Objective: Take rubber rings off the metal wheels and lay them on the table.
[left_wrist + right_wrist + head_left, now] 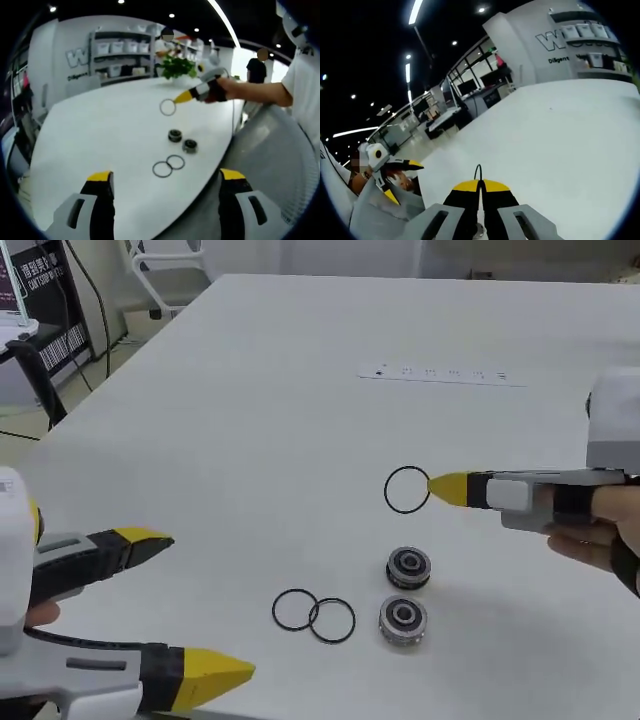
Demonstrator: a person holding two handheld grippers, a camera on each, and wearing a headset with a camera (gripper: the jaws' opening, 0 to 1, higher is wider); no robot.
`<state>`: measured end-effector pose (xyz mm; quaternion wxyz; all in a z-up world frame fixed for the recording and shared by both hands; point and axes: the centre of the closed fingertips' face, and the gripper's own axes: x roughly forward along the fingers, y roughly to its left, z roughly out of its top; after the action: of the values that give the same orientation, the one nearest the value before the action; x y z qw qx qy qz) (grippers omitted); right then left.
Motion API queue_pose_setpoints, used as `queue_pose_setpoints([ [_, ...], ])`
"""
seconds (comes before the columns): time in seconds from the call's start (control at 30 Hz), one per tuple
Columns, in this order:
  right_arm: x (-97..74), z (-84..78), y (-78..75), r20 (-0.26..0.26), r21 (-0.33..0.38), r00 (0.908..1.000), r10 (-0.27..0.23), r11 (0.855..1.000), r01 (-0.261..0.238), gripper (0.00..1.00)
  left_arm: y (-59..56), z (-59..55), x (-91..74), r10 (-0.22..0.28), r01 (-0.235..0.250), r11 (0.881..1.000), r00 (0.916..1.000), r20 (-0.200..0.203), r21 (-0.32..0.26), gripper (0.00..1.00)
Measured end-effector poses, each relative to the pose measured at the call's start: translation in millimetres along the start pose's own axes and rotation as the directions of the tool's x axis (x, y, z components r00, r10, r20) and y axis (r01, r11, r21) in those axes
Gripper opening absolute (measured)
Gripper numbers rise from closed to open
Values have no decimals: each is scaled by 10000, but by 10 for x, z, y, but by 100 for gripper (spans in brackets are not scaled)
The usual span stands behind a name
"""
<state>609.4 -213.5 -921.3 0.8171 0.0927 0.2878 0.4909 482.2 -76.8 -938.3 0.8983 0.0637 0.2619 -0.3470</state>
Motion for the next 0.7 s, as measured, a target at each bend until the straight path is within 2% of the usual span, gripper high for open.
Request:
queue_pose_setpoints([
  [0.2, 53, 18, 136, 30, -86, 9994, 334, 9994, -334, 0, -6, -25, 9, -38, 38, 10000, 9999, -119, 30, 87],
  [0.43, 145, -47, 297, -215, -176, 9968, 768, 9969, -771, 0, 1, -28, 11, -39, 38, 9999, 10000, -79, -94, 86],
  [0.7, 285, -241, 505, -1002, -597, 9875, 1213, 9900, -1276, 0, 1, -34, 16, -86, 85, 9999, 9999, -75, -126, 86],
])
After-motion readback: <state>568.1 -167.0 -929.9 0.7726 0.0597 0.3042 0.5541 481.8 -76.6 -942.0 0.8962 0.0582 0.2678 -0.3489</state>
